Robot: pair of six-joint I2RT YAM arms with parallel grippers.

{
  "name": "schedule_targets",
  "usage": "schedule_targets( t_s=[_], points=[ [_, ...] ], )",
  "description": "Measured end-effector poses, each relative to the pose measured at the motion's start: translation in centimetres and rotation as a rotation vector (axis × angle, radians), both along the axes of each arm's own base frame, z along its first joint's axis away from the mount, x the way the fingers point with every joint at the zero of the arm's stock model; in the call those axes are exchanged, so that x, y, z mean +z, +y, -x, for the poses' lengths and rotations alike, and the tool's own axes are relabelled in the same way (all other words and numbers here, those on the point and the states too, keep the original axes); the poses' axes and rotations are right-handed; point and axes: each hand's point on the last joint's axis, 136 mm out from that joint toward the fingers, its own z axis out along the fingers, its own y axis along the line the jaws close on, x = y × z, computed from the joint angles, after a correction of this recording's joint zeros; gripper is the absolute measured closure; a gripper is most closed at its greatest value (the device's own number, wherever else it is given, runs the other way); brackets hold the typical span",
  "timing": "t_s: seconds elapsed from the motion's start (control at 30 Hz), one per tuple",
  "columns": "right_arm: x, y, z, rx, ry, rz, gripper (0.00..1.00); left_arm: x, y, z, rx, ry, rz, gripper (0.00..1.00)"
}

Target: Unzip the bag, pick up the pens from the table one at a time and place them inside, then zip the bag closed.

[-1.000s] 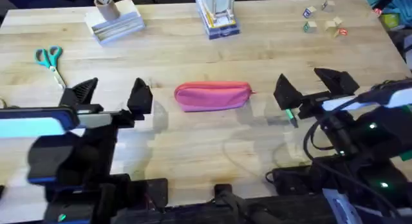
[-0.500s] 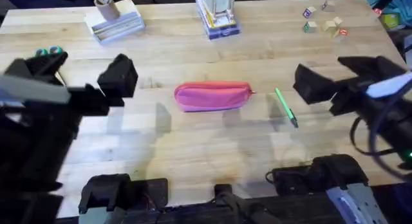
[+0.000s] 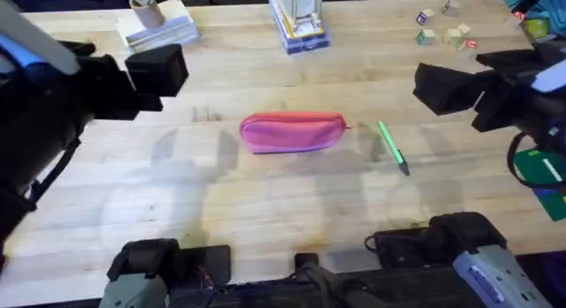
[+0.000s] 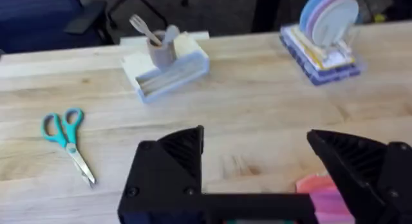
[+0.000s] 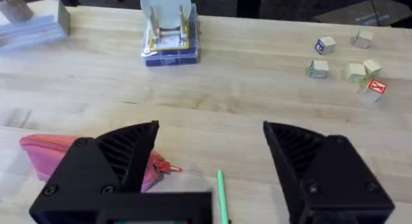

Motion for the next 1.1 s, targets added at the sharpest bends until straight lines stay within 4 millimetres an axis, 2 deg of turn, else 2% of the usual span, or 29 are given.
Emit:
schedule_targets(
  t_s=[0.03,0.07,0.2,0.3,0.33,0.57,0.7,0.87,1.1],
  points=[
    [0.0,0.0,0.0,0.0,0.002,0.0,0.005,-0.4,-0.2,-0.1,-0.015,0.026,-0.008,0.008],
    [0.0,0.0,0.0,0.0,0.001,0.0,0.005,-1.7,-1.0,-0.1,-0.083,0.096,-0.036,0.007],
    [-0.1,0.0,0.0,0.001,0.002,0.003,0.005,-3.8,-2.6,0.5,-0.225,0.181,-0.092,0.007],
    [-0.1,0.0,0.0,0.002,0.003,0.004,0.005,-4.6,-3.7,1.3,-0.342,0.2,-0.147,0.007],
    [-0.1,0.0,0.1,0.002,0.005,0.005,0.004,-4.9,-4.9,2.1,-0.462,0.189,-0.197,0.007],
    [-0.1,0.0,0.1,0.005,0.004,0.011,0.005,-5.9,-7.5,4.9,-0.783,0.141,-0.362,0.007],
    [-0.1,0.0,0.1,0.009,0.003,0.021,0.004,-5.8,-8.1,5.4,-0.885,0.078,-0.444,0.007],
    [-0.1,0.0,0.1,0.01,0.003,0.025,0.005,-5.7,-8.3,5.5,-0.933,0.042,-0.5,0.007],
    [-0.1,0.0,0.1,0.01,0.003,0.025,0.005,-6.7,-8.3,6.1,-0.993,0.062,-0.545,0.007]
  ],
)
